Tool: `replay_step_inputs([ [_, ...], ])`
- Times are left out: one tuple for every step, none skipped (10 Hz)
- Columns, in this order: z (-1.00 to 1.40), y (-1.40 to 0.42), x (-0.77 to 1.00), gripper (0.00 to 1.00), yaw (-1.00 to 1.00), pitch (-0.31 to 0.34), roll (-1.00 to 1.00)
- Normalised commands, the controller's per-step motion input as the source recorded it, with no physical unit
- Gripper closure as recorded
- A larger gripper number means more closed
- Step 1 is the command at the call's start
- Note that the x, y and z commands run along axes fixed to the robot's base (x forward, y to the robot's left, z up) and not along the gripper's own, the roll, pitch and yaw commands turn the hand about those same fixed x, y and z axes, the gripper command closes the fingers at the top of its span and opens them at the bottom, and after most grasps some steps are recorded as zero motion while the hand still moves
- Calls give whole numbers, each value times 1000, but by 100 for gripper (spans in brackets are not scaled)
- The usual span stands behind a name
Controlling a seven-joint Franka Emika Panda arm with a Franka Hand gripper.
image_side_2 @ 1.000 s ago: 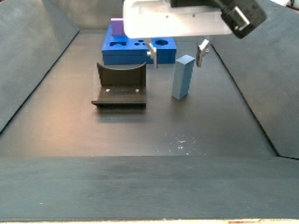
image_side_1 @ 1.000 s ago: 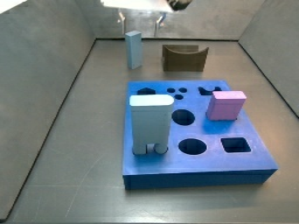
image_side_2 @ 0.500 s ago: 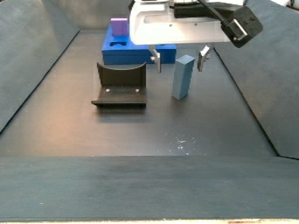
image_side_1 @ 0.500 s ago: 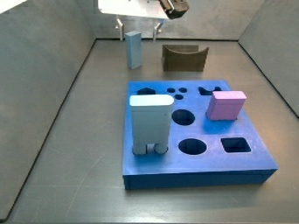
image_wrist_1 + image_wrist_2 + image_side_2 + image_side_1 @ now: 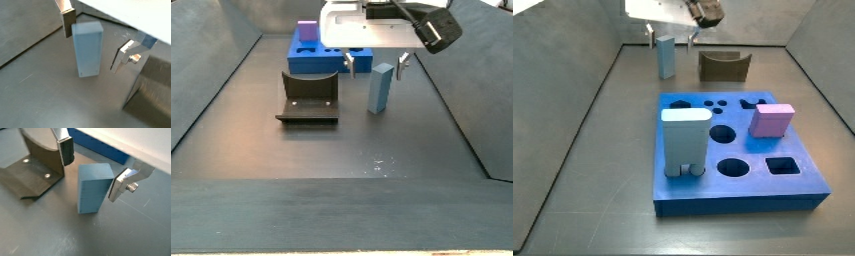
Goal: Pick up the rectangle object. Move to above the board. Insert the rectangle object.
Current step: Pick up the rectangle object.
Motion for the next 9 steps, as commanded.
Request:
replay_step_inputs([
  [-414, 0, -46, 0, -1000, 100, 43],
  [-363, 0, -43, 0, -969, 177, 3],
  [0, 0, -77, 0, -191, 9, 26],
  [-86, 0, 0, 0, 0, 0, 0],
  [-169, -20, 23, 0, -531, 117, 0],
  [-200, -63, 0, 0, -926, 169, 0],
  [0, -20, 3, 0, -277, 123, 0],
  [0, 0, 0, 0, -14, 3, 0],
  [0, 0, 114, 0, -486, 54, 0],
])
